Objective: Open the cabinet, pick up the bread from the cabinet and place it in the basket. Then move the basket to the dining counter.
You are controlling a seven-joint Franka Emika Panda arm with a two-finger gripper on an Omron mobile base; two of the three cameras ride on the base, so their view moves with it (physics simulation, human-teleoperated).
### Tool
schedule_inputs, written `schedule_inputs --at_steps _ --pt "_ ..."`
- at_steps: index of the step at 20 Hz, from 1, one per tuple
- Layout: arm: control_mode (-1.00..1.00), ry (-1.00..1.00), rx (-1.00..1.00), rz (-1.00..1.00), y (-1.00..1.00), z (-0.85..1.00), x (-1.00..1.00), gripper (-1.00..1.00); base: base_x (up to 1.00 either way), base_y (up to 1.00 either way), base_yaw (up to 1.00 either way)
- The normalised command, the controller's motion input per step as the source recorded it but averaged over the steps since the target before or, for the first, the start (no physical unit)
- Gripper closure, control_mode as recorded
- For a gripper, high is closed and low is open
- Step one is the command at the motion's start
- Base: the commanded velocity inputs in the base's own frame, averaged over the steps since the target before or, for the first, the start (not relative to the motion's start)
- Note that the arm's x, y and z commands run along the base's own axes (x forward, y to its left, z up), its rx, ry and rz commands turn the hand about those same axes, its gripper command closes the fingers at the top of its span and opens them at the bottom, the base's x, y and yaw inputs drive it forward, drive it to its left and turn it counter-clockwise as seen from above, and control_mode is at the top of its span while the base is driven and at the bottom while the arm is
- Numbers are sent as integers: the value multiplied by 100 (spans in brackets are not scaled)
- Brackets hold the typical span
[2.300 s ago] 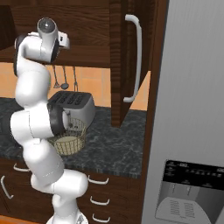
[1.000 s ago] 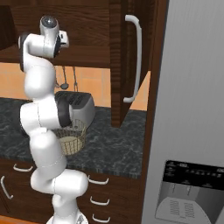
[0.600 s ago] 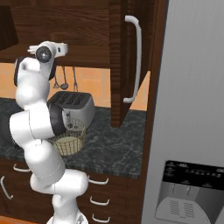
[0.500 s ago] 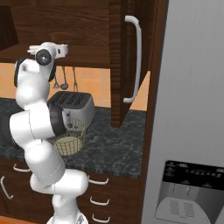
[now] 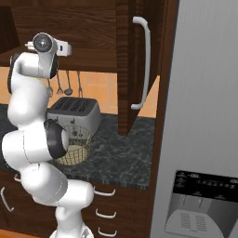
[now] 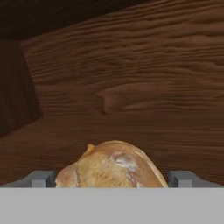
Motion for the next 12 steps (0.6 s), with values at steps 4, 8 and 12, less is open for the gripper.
schedule_inputs --at_steps 4,8,12 --pt "-100 5 -4 0 2 -9 -100 100 0 0 0" --pt "-100 3 -4 -1 -3 6 -100 100 0 0 0" --pt "-100 10 -1 -2 -28 22 -100 100 0 0 0"
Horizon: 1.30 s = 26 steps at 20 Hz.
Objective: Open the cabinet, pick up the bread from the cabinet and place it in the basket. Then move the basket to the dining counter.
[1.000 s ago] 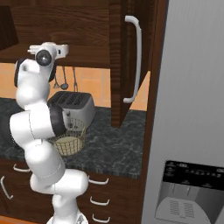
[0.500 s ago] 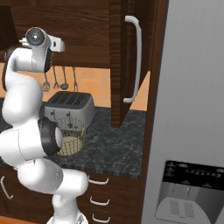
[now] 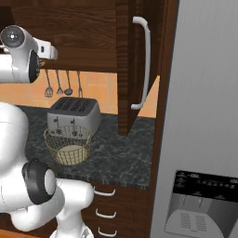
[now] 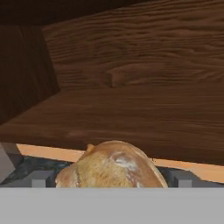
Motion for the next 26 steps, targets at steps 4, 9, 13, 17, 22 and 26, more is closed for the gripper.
schedule_inputs --at_steps 4,9,13,17,22,26 --pt "-100 7 -3 -4 -30 -4 -100 100 0 0 0" --pt "-100 9 -8 -11 -27 -58 -100 100 0 0 0" --pt "-100 18 -12 -18 -22 -100 -67 100 0 0 0" --pt "-100 31 -2 -14 -62 -100 3 100 0 0 0" --pt "-100 43 3 -9 -45 -100 70 100 0 0 0" --pt "-100 22 3 -4 13 -100 13 100 0 0 0"
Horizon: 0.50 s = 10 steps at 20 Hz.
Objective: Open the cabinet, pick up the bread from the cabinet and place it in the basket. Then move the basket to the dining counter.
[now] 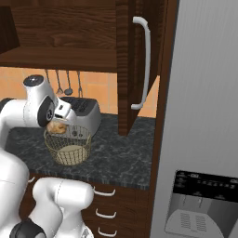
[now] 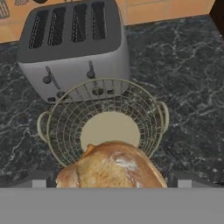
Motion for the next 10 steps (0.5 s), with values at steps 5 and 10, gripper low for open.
schedule_inputs --at_steps 5,10 --pt "-100 13 2 -4 25 -97 46 100 0 0 0" --pt "-100 23 1 -2 5 -89 68 100 0 0 0"
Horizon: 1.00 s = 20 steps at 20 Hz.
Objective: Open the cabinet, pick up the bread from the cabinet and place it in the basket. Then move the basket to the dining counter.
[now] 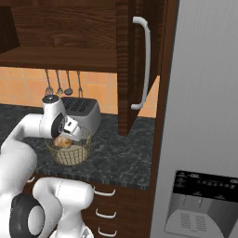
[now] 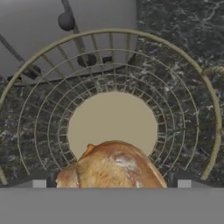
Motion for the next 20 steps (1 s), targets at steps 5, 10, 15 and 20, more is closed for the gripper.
schedule_inputs --at_steps 5,10,15,20 --pt "-100 18 0 0 21 -52 41 100 0 0 0" --pt "-100 12 0 -1 24 -14 41 100 0 0 0" --pt "-100 7 -1 -1 6 -10 56 100 0 0 0" --pt "-100 5 -1 -1 0 -38 25 100 0 0 0"
